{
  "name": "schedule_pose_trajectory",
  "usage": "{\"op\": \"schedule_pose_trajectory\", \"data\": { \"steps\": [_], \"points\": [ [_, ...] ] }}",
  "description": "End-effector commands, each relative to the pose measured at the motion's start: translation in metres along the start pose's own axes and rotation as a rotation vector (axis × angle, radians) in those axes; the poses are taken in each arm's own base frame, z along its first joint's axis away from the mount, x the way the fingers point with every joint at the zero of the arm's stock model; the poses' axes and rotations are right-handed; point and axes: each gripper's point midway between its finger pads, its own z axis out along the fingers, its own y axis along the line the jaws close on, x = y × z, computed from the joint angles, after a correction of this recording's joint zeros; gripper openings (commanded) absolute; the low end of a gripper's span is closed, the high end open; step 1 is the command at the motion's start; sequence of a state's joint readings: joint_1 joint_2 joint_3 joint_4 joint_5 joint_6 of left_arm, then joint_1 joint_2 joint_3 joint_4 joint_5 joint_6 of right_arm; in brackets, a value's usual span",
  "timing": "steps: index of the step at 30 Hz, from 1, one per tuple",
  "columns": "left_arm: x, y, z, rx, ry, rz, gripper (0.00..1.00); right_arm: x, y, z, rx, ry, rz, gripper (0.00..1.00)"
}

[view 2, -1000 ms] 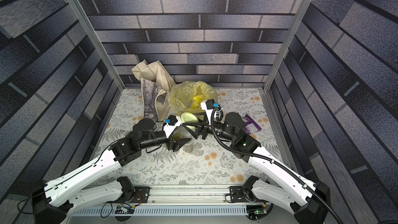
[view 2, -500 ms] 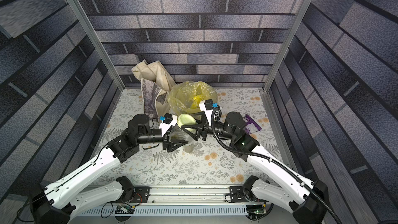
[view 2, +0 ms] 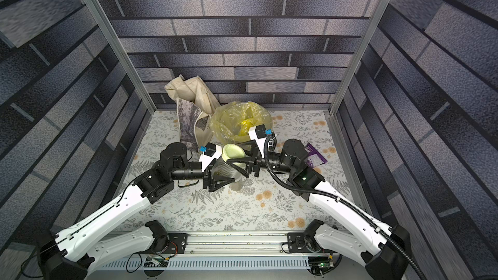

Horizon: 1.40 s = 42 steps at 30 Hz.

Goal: Empty moldy mung beans from jars
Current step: Unscrew the lid from the jar.

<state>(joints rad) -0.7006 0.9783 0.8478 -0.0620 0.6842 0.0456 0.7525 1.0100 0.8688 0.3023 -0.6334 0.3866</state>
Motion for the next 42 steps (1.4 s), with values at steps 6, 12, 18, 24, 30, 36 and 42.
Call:
{"op": "schedule_pose_trajectory", "data": {
  "steps": [6,12,18,24,30,36,42],
  "points": [
    [-0.033,0.016,-0.013,-0.192,-0.108,0.111,0.66,-0.019,-0.005,-0.013,0.118,-0.052,-0.017,1.00],
    [-0.037,0.016,-0.010,-0.244,-0.115,0.147,0.66,-0.020,-0.019,-0.015,0.194,-0.074,0.014,1.00],
    [-0.039,0.016,-0.007,-0.278,-0.111,0.160,0.66,-0.028,-0.025,-0.021,0.250,-0.119,0.032,1.00],
    [-0.040,0.023,-0.005,-0.334,-0.106,0.160,0.66,-0.030,-0.025,-0.028,0.266,-0.165,0.060,1.00],
    [-0.042,0.032,-0.006,-0.397,-0.099,0.157,0.65,-0.028,-0.028,-0.030,0.288,-0.190,0.081,1.00],
    [-0.045,0.033,-0.003,-0.418,-0.106,0.161,0.65,-0.022,-0.028,-0.026,0.293,-0.185,0.084,0.99],
    [-0.046,0.035,0.000,-0.433,-0.097,0.163,0.65,-0.015,-0.029,-0.020,0.290,-0.160,0.092,0.99]
  ]
}}
